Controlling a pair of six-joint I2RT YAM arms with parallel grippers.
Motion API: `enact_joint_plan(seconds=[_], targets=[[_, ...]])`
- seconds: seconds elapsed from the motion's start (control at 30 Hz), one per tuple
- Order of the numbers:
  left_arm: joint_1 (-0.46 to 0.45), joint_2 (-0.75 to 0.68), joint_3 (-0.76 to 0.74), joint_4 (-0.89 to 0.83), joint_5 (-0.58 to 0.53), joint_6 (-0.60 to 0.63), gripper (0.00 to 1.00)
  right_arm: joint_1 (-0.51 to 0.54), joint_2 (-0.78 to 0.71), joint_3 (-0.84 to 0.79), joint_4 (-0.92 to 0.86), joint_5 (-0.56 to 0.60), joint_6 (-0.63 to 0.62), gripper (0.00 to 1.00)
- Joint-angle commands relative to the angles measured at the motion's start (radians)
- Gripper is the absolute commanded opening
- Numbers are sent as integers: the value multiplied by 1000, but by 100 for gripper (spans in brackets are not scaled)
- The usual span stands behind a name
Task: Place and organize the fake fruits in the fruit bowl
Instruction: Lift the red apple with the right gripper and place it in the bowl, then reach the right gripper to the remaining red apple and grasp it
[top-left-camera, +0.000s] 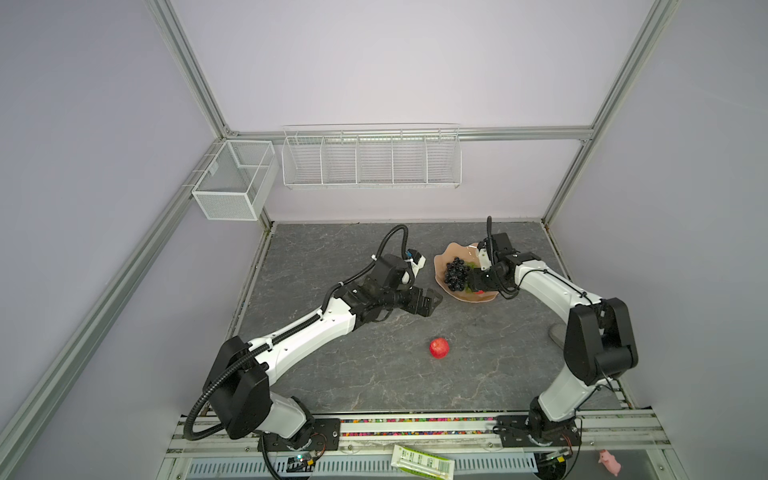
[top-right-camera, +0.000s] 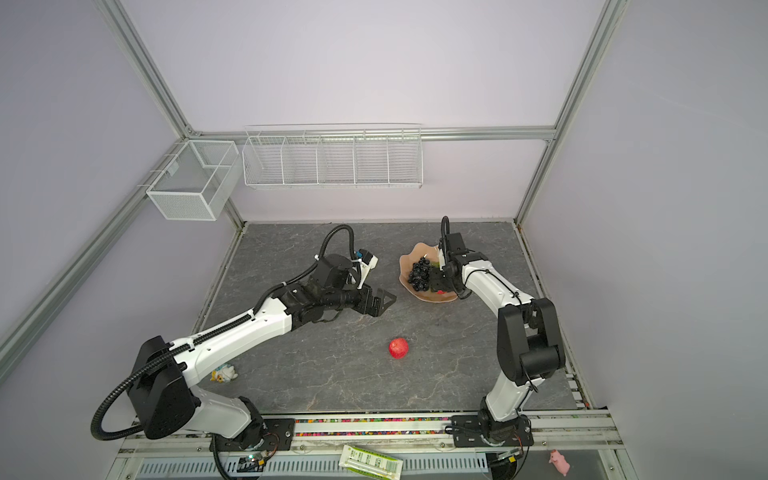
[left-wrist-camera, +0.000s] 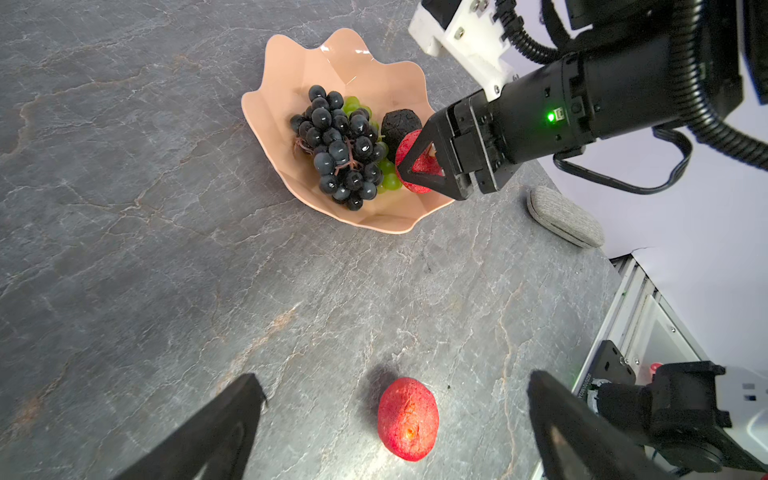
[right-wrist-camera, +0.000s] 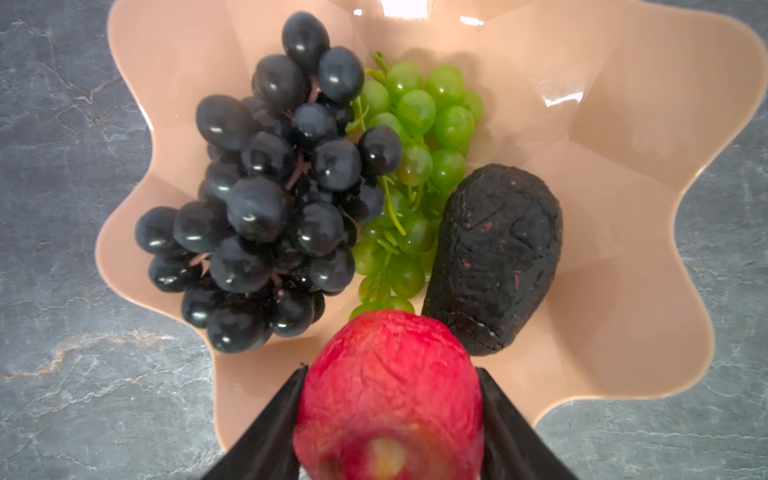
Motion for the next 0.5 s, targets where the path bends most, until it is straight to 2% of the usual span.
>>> enact_joint_plan(seconds=[0.0, 0.17, 0.33, 0.47], targets=[[2, -20, -20, 10, 6, -6, 99, -1, 13, -16, 5, -8, -12, 66], [1, -23, -23, 12, 7, -5, 99, -2, 5, -16, 4, -1, -15, 76], [2, -30, -26, 12, 11, -9, 99, -1, -30, 2, 11, 10, -32, 77], [2, -57, -39, 3, 4, -10, 99, 32, -125, -2, 34, 30, -58, 81]])
